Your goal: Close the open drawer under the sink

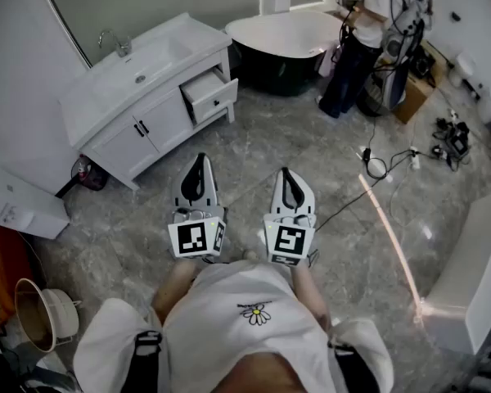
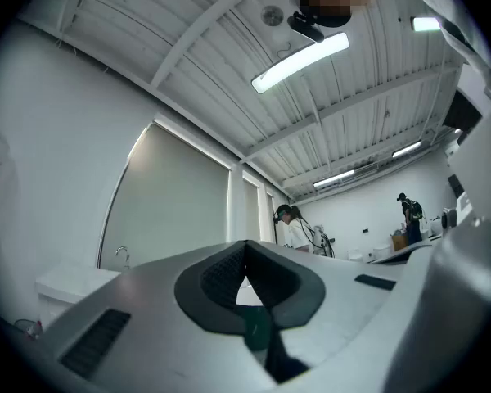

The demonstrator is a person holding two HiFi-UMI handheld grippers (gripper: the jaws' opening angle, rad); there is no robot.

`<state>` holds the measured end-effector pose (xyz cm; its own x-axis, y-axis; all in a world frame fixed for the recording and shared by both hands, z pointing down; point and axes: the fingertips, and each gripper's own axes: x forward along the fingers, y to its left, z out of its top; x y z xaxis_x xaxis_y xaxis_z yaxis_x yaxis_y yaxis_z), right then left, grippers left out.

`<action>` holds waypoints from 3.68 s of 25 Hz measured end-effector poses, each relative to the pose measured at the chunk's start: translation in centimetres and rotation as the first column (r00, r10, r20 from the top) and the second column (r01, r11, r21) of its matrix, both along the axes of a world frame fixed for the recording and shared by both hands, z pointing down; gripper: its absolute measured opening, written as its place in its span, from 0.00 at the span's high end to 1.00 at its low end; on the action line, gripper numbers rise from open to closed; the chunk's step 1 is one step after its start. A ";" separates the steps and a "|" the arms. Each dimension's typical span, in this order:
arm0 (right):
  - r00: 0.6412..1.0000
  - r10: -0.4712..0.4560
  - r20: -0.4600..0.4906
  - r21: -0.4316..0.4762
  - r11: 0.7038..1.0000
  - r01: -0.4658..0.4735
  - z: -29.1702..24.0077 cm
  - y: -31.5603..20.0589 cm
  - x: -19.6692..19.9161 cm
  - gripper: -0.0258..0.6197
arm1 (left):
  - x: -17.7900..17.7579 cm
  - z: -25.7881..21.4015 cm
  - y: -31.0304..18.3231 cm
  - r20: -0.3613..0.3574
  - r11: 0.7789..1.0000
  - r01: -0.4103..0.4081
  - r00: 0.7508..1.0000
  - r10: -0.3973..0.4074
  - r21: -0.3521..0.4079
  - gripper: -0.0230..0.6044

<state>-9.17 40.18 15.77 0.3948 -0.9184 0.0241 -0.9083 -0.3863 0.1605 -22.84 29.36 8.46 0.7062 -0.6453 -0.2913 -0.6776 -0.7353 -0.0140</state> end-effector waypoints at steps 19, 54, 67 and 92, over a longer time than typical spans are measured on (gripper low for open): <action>0.986 -0.117 0.118 0.090 0.990 0.107 0.6 -3.9 -1.4 0.91 | -1.2 1.1 -1.1 0.004 0.997 0.072 0.997 -0.072 -0.010 0.93; 0.992 -0.113 0.052 -0.032 0.993 0.115 4.5 -13.1 6.5 0.91 | 7.7 7.4 -12.1 0.102 0.998 0.027 0.995 -0.020 -0.064 0.93; 0.990 -0.101 0.103 -0.084 0.990 0.110 6.4 -25.5 11.5 0.91 | 14.9 5.1 -24.3 0.082 0.999 -0.023 0.996 0.026 -0.034 0.93; 0.991 -0.108 0.078 -0.203 0.971 0.122 5.2 -44.4 19.5 0.91 | 26.8 7.5 -44.4 0.180 0.999 -0.047 0.982 0.049 -0.015 0.93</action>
